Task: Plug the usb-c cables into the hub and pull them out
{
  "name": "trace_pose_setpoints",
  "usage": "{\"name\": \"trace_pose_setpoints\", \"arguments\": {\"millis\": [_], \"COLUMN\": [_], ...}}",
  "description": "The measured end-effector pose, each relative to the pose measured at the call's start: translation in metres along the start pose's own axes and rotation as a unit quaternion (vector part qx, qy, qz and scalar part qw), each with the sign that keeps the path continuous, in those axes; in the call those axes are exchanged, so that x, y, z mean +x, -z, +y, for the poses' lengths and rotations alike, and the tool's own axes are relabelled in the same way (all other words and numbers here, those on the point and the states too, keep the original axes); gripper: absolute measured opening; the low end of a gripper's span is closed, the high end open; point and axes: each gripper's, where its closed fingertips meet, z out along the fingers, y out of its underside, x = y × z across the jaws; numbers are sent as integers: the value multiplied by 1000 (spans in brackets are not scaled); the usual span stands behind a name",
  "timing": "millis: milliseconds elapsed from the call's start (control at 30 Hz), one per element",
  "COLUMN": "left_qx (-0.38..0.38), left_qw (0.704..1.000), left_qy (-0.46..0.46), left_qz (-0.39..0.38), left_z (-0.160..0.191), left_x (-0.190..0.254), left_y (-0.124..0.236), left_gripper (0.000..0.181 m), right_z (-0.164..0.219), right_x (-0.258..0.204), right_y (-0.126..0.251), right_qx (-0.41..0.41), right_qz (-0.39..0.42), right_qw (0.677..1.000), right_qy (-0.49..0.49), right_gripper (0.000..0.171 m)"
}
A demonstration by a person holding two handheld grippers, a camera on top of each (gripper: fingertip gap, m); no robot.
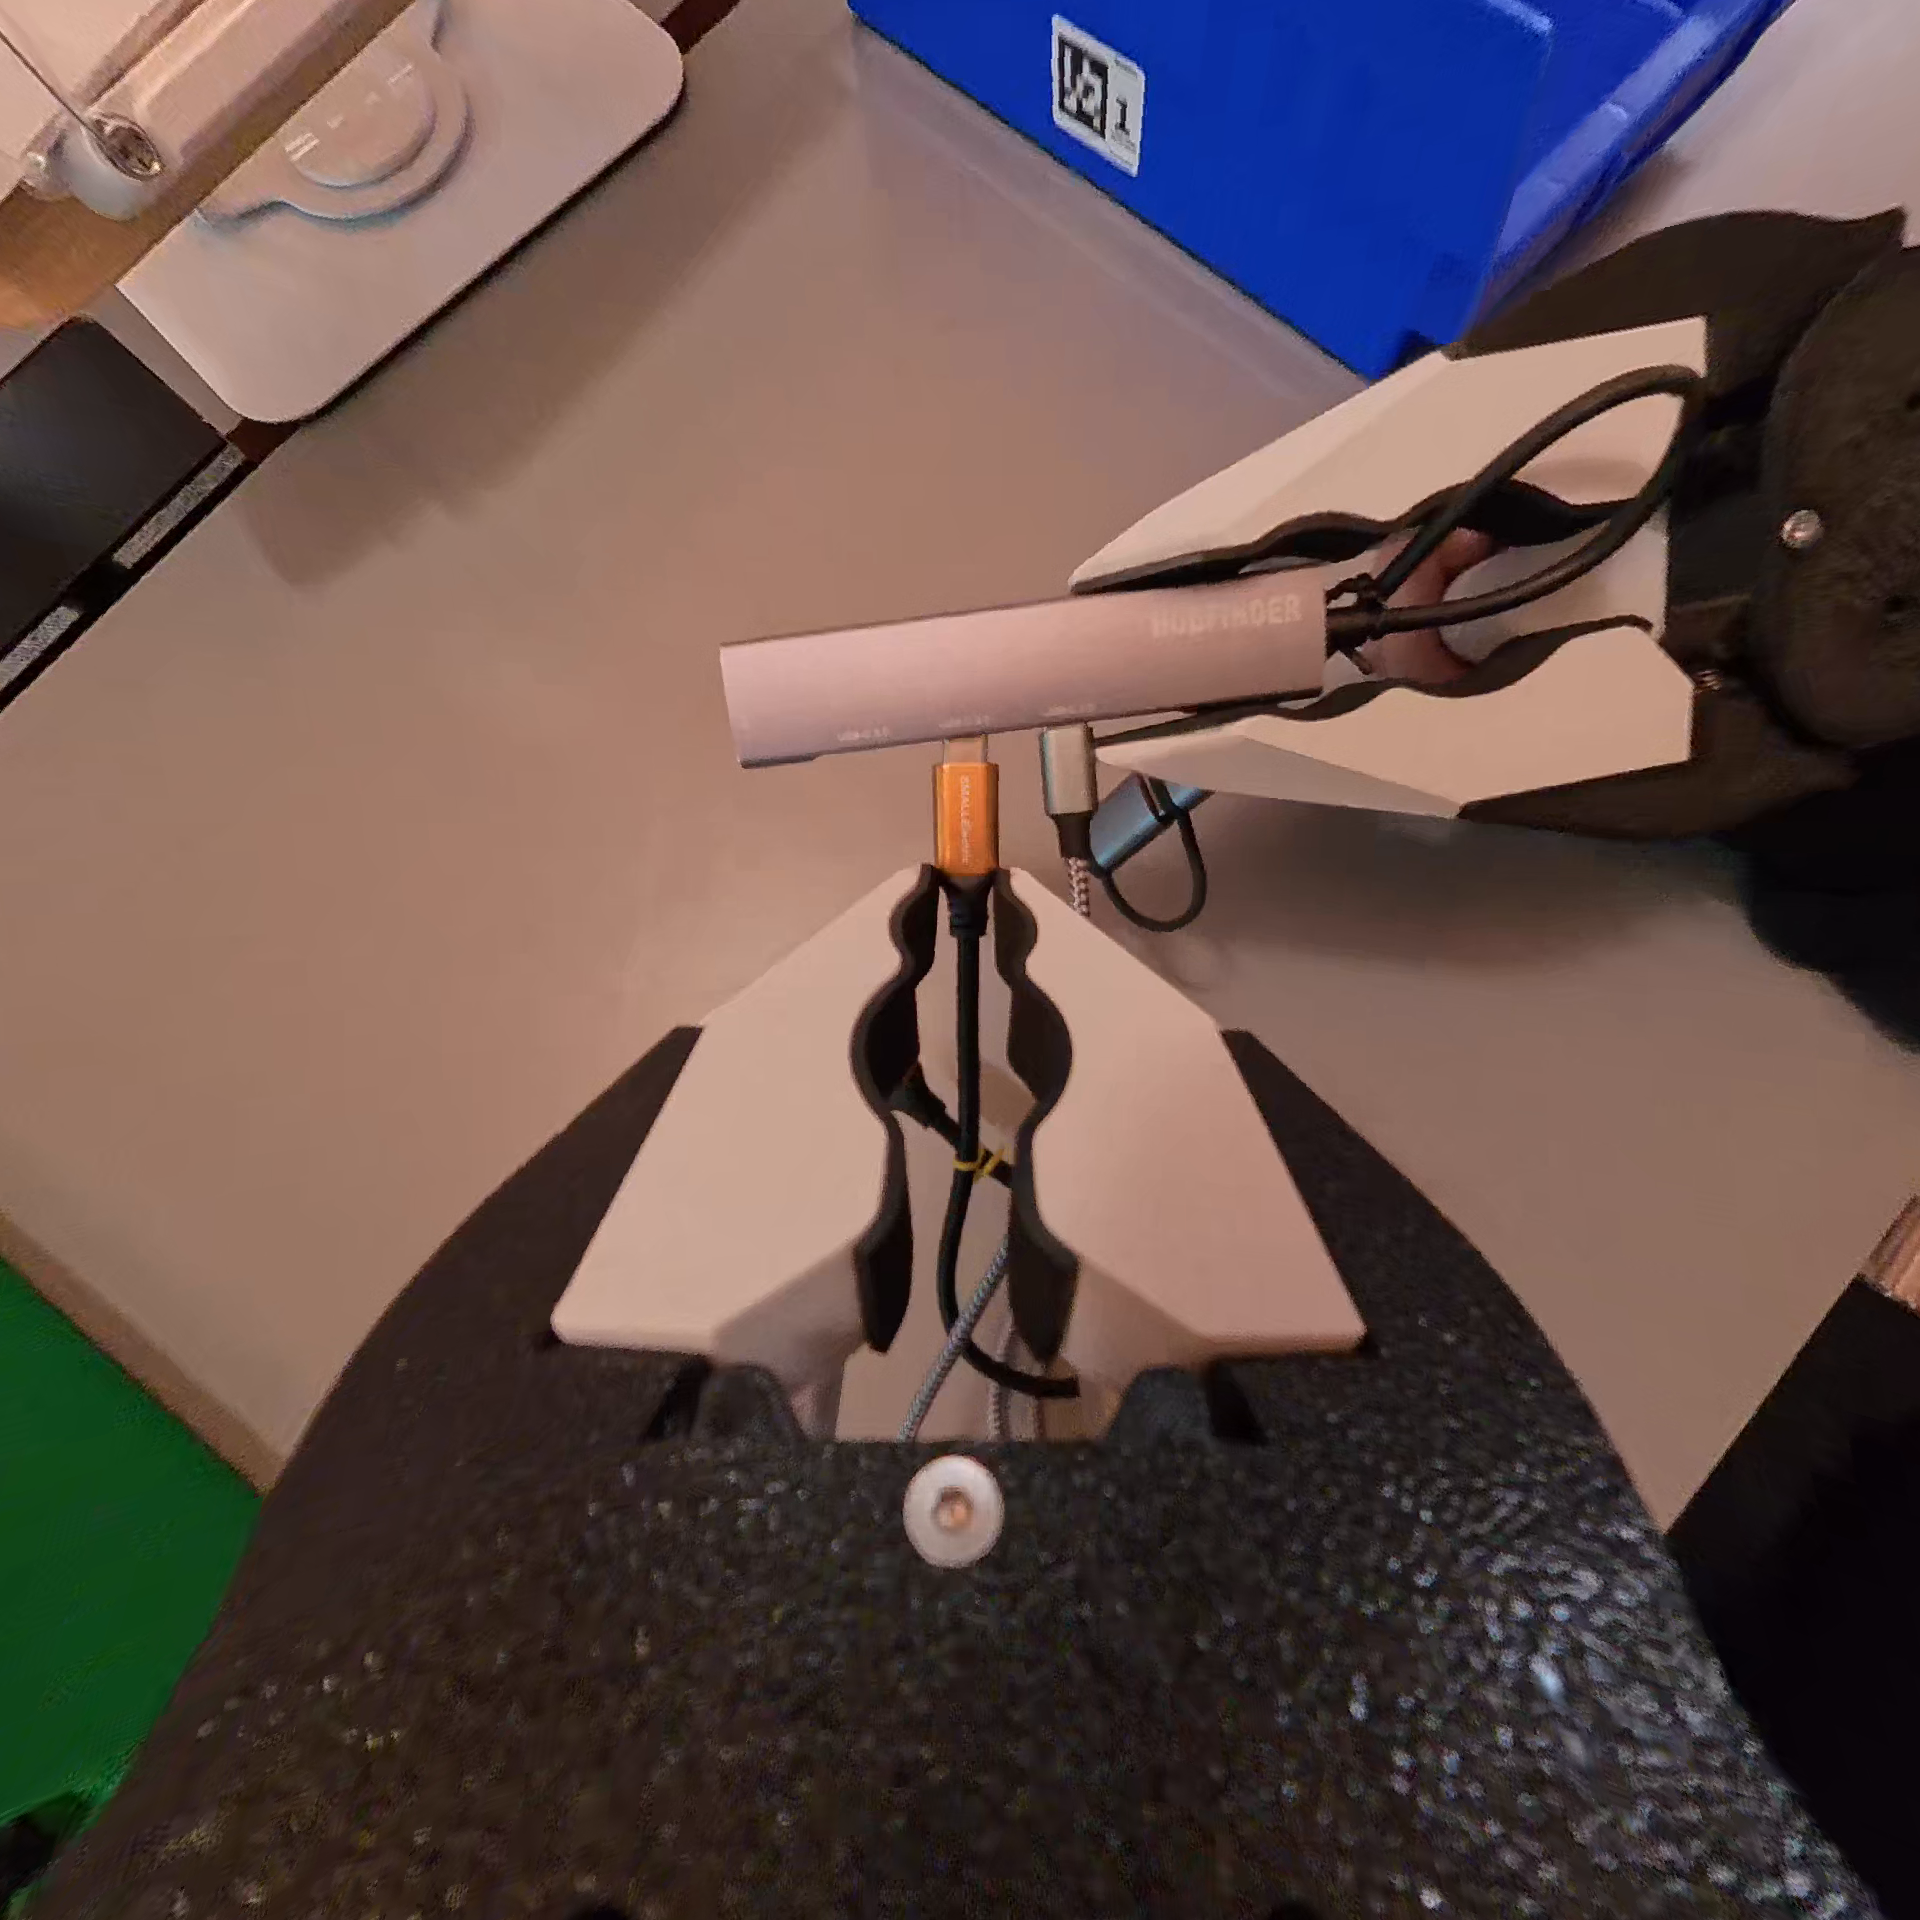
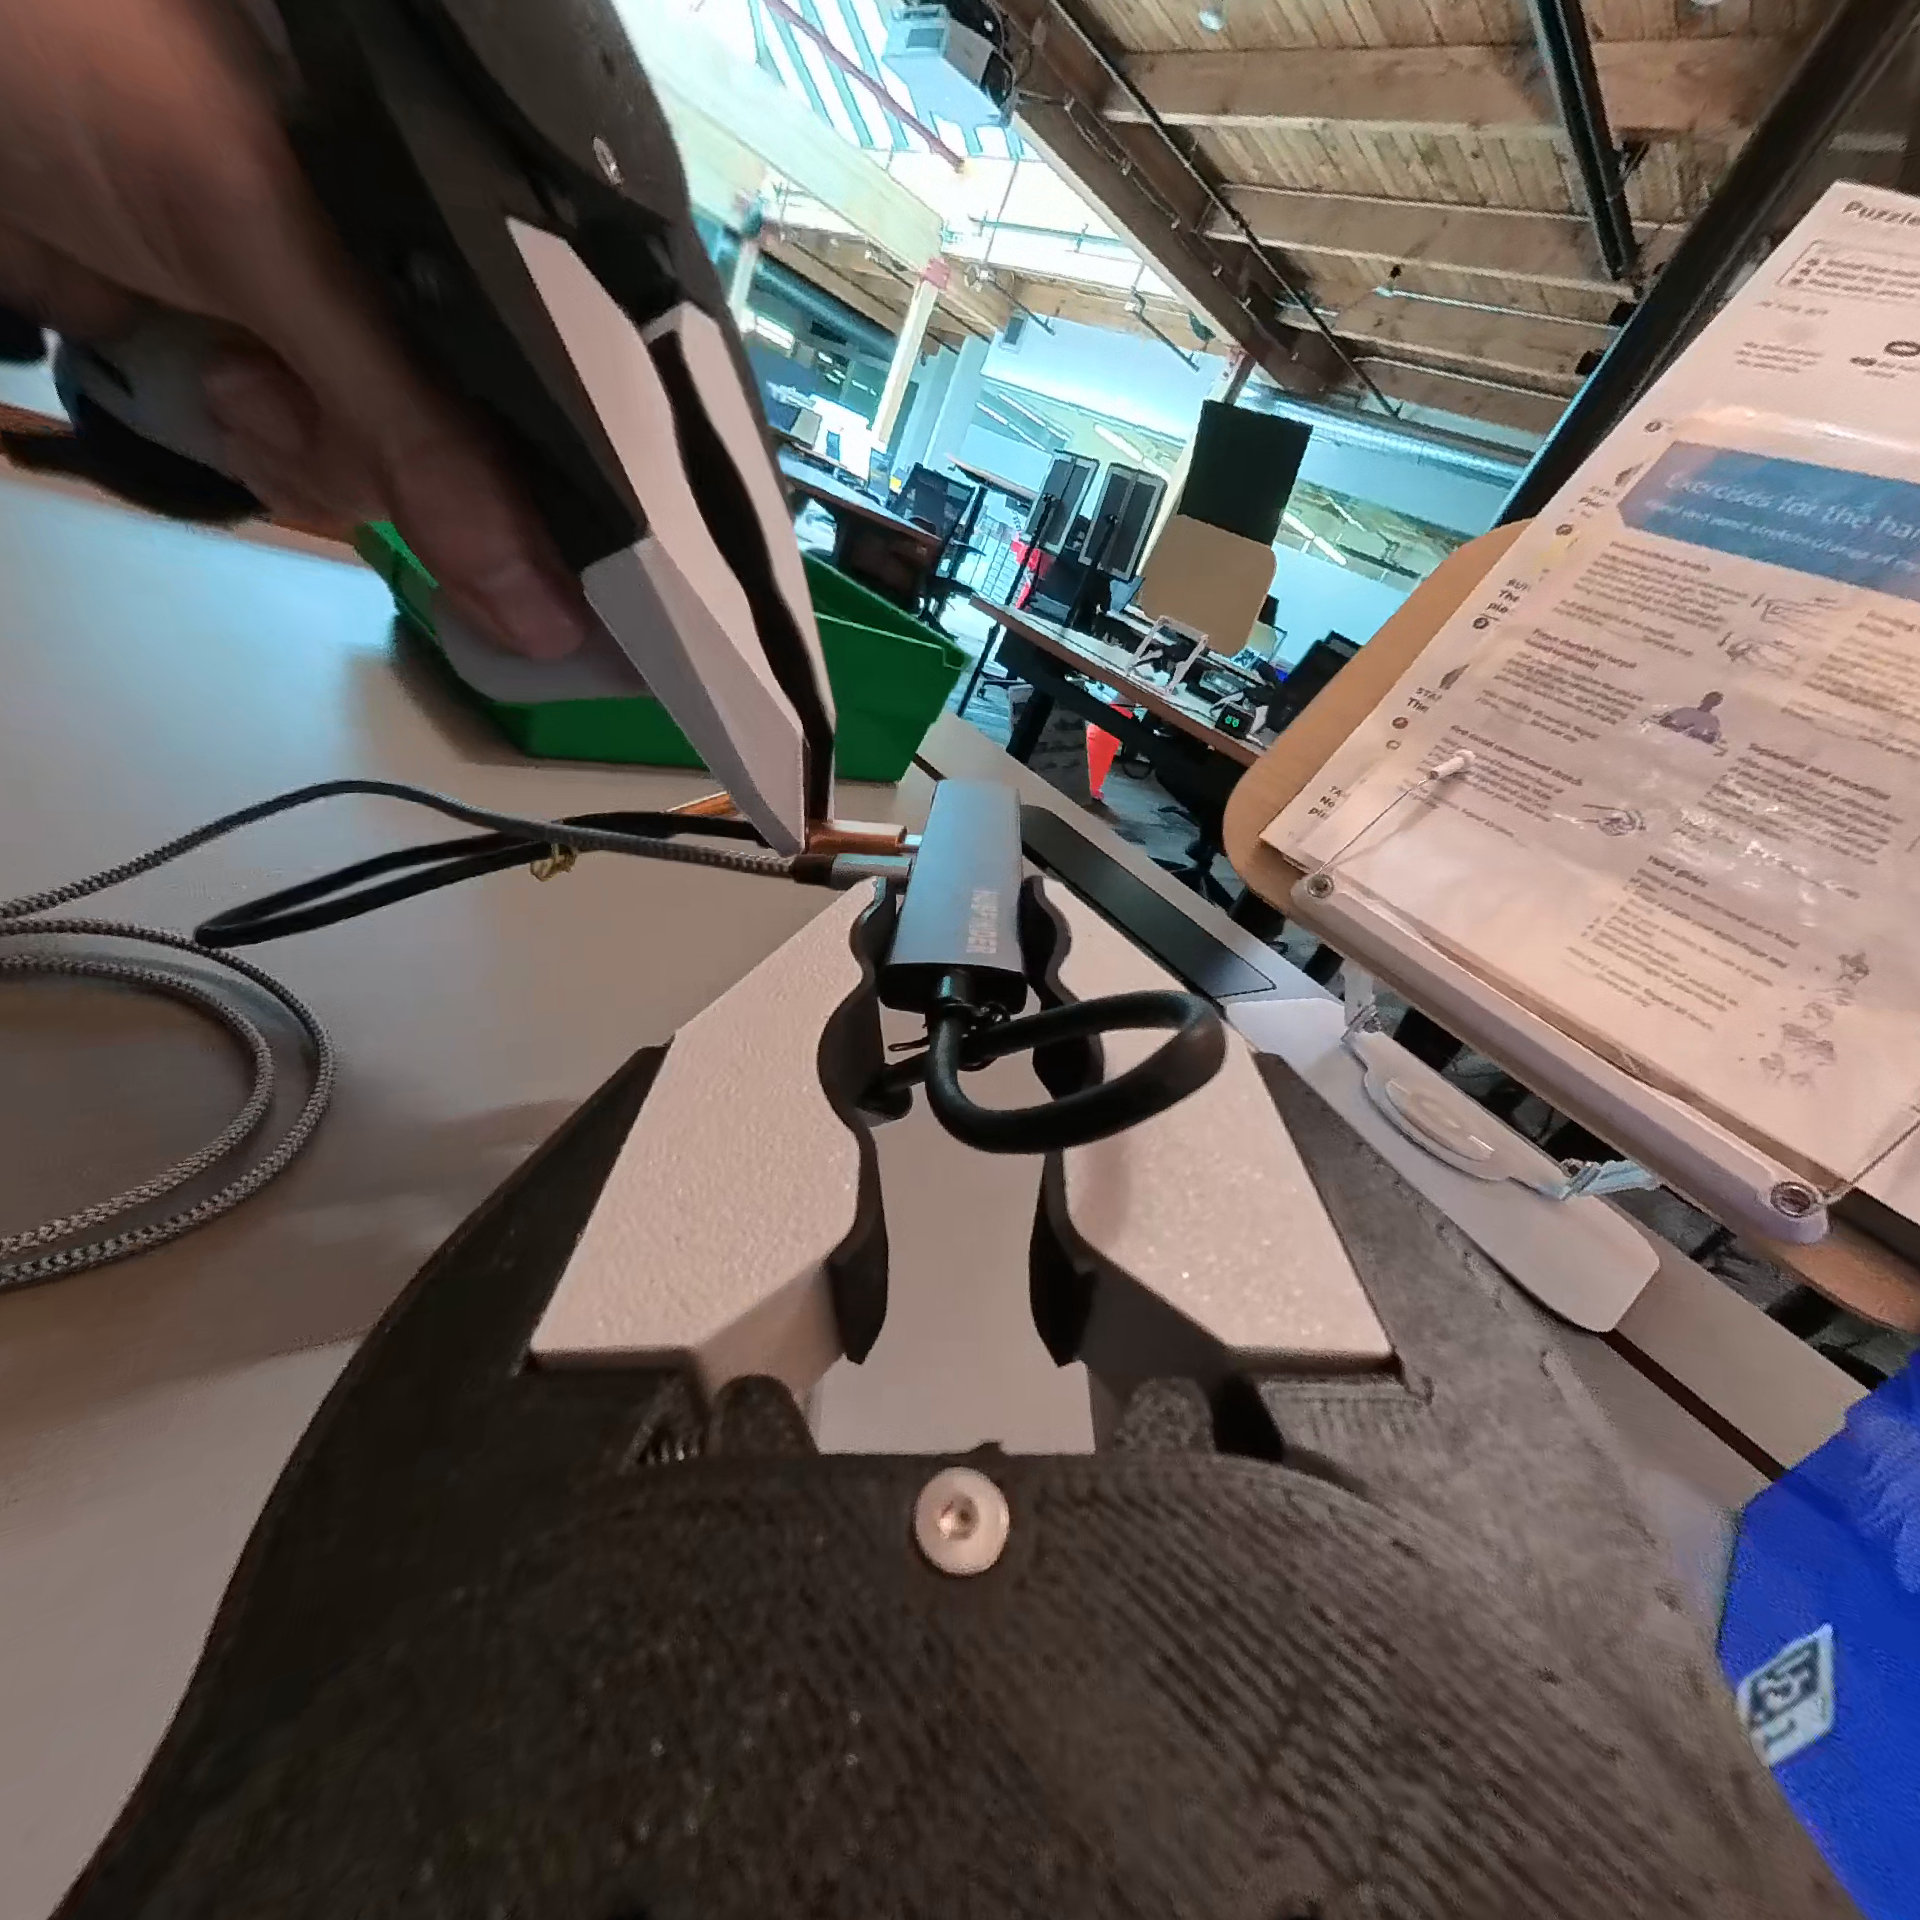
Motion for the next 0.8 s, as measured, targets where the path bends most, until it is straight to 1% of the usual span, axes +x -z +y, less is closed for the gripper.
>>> {"name": "trace_pose_setpoints", "arguments": {"millis": [167, 267, 567, 800], "left_qx": [31, 59, 100, 104], "left_qw": [999, 997, 995, 994], "left_qy": [32, 47, -3, -14], "left_qz": [19, 27, -19, -31], "left_z": [-3, -7, -18, -18], "left_x": [1, 1, 1, 0], "left_y": [-1, -2, 0, -1], "left_gripper": [8, 8, 8, 8], "right_z": [2, 1, 6, 4], "right_x": [1, 4, 10, 8], "right_y": [-1, 0, 0, -1], "right_qx": [-6, 3, 4, 7], "right_qz": [12, 7, -1, -1], "right_qw": [1000, 1000, 993, 991], "right_qy": [12, -28, -117, -132], "right_gripper": [24, 24, 24, 25]}}
